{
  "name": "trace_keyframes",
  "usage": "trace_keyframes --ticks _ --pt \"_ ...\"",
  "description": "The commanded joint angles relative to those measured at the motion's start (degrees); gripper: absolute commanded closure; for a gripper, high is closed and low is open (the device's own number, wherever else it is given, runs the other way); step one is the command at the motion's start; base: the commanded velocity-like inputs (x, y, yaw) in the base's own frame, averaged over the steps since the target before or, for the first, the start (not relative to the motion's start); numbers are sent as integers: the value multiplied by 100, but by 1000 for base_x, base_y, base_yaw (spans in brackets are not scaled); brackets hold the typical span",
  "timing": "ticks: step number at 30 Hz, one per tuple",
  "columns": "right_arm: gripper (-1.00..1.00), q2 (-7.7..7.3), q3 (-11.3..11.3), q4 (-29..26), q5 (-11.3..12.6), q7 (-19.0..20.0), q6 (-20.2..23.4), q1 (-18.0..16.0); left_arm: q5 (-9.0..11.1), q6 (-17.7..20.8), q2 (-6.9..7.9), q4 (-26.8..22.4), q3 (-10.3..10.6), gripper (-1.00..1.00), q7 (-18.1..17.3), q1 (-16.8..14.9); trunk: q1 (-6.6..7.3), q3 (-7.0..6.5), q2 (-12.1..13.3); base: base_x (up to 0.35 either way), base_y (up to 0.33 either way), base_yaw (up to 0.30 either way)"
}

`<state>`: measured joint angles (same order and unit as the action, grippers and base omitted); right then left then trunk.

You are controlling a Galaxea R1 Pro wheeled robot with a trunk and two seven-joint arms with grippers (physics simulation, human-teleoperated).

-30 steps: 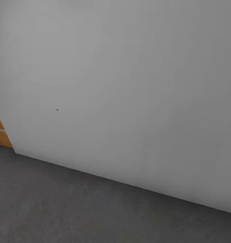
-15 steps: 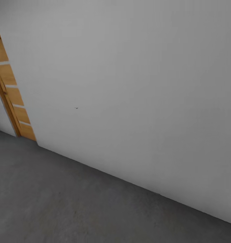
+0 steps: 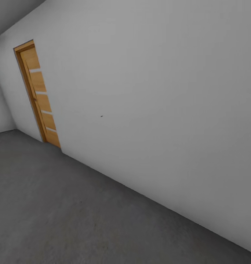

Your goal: Move the two storage containers from the living room to the garage. In the garage, place one container on the floor and stack the other container on top of it (either order is fine).

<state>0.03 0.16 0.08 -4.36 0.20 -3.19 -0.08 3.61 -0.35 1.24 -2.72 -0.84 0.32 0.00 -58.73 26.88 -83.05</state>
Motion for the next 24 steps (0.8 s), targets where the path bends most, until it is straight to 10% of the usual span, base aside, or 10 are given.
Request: trace_keyframes --ticks 1,24 --pt "-100 -1 -8 1 -46 -3 -15 -1 38 -4 -1 -4 -4 -100 3 0 0 5 -2 0 0 300" --pt "-100 6 -12 1 -65 -29 -16 1 41 -4 -1 -4 -4 -100 3 0 0 5 -2 0 0 300"
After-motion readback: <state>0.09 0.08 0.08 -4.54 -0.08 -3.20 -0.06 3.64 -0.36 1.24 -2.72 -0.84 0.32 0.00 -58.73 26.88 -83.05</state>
